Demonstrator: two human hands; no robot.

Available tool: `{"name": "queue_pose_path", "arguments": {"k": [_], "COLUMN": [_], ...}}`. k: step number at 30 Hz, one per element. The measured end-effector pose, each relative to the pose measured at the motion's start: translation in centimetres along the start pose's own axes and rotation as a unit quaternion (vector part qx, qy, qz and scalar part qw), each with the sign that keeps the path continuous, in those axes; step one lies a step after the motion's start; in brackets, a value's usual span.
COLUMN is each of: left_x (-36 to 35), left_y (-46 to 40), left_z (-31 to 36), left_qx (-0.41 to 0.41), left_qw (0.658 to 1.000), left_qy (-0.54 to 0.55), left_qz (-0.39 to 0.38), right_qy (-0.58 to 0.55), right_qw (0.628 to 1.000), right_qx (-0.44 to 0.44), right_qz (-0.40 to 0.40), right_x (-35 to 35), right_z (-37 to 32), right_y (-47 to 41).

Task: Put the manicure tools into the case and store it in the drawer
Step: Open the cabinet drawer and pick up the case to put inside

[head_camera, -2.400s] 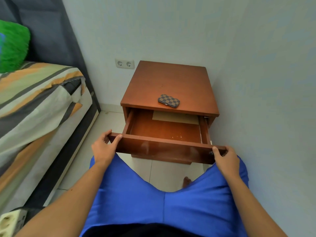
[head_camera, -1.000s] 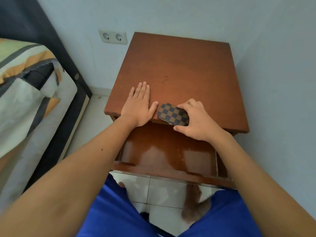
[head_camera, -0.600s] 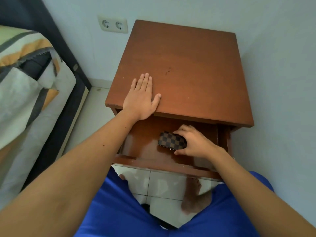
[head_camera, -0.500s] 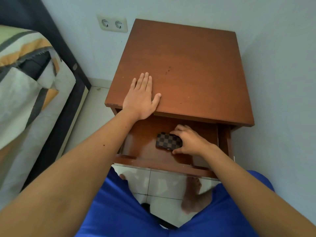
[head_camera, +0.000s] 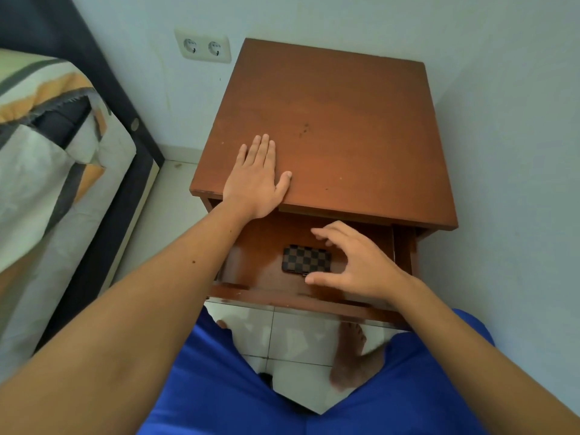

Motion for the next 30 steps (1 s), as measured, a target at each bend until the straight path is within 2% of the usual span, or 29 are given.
{"name": "queue_pose_path", "arguments": {"k": [3, 5, 7, 18, 30], "left_x": [-0.1, -0.1, -0.1, -0.1, -0.4], "left_y": [0.0, 0.0, 0.0, 0.0, -0.1], "left_z": [0.0, -0.1, -0.1, 0.0, -0.2], "left_qx": [0.001, 0.003, 0.003, 0.005, 0.003], "left_qw": [1.000, 1.000, 1.000, 1.000, 1.000], "left_qy": [0.003, 0.002, 0.002, 0.007, -0.002], "left_qz": [-0.003, -0.003, -0.005, -0.011, -0.010], "right_qy": [0.059, 0.145, 0.187, 0.222, 0.226], "right_qw": [0.996, 0.986, 0.979, 0.973, 0.948], "right_qx": [0.044, 0.078, 0.074, 0.009, 0.046], "right_qz": [-0.041, -0.025, 0.001, 0.065, 0.221], "right_x": [-0.9, -1.6, -1.5, 3.1, 5.8], "right_z": [-2.9, -3.4, -2.8, 0.0, 0.9], "right_y": [3.0, 3.6, 3.5, -1.2, -3.6]}}
Point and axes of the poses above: each hand's wrist, its own y-axis away from the middle knuckle, its own x-axis out of the back of the hand, z = x × y, the point moved 10 cm from there along -y, towards the middle knuckle, and after that the axes turned 1 degree about -y, right-handed, at the moved point
